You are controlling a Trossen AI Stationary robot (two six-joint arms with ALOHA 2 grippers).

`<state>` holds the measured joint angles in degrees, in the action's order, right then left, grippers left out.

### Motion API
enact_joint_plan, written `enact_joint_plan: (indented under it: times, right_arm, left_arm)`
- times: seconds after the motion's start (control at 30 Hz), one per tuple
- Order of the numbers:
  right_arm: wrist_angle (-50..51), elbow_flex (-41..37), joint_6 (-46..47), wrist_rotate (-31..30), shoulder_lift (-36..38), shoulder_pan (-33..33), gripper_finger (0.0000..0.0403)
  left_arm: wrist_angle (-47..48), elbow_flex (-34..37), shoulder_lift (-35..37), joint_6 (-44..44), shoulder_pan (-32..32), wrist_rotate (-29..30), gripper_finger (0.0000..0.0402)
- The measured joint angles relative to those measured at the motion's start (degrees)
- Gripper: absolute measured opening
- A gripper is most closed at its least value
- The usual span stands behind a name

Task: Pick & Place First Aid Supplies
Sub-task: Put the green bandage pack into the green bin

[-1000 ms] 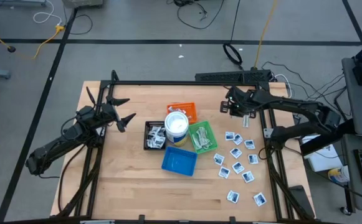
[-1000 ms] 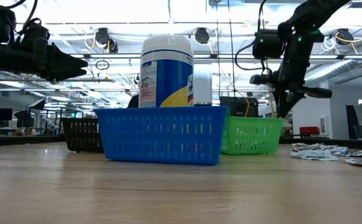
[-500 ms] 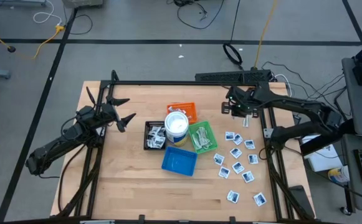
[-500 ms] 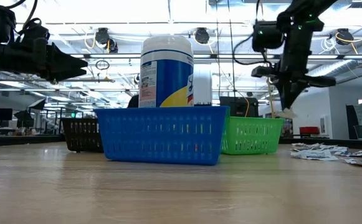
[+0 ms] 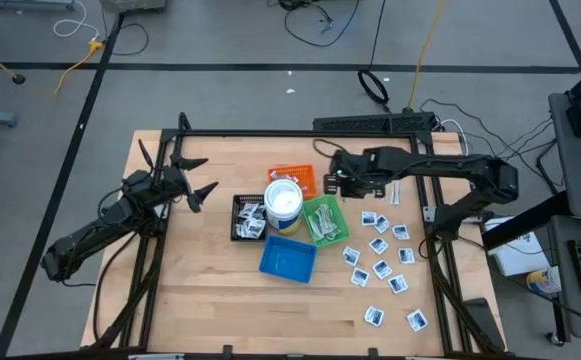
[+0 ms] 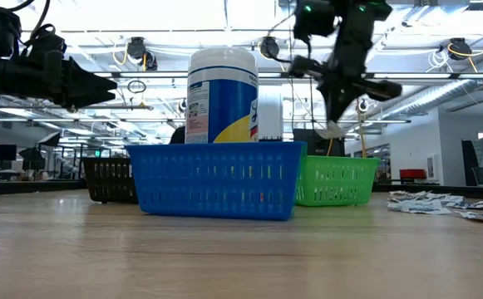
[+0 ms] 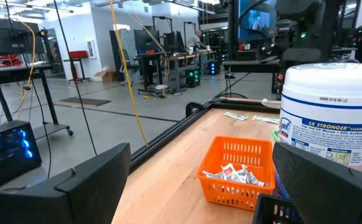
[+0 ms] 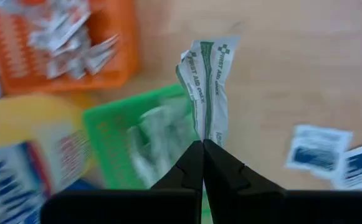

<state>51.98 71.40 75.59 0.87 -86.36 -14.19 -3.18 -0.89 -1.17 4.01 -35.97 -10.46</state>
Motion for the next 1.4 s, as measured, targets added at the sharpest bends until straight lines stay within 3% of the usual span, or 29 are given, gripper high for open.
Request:
enact_joint_plan:
  times: [0.2, 0.4, 0.97, 1.4]
  right_arm:
    - [0.2, 5.6, 2.2, 2.4, -2.9, 3.8, 0.0000]
    - [0.6, 6.3, 4.9, 2.3, -3.5, 7.0, 0.0000]
    - [-13.3, -3.6, 3.5, 4.8, -6.4, 9.7, 0.0000]
    - [-16.3, -5.7, 2.0, 5.0, -6.5, 9.8, 0.0000]
  left_arm:
    - [0.0, 0.0, 0.0, 0.0, 0.0, 0.0, 0.0397]
    - [0.0, 0.0, 0.0, 0.0, 0.0, 0.0, 0.0397]
    - [0.0, 0.0, 0.0, 0.0, 0.0, 0.0, 0.0397]
    - [0.0, 0.0, 0.0, 0.0, 0.0, 0.0, 0.0397]
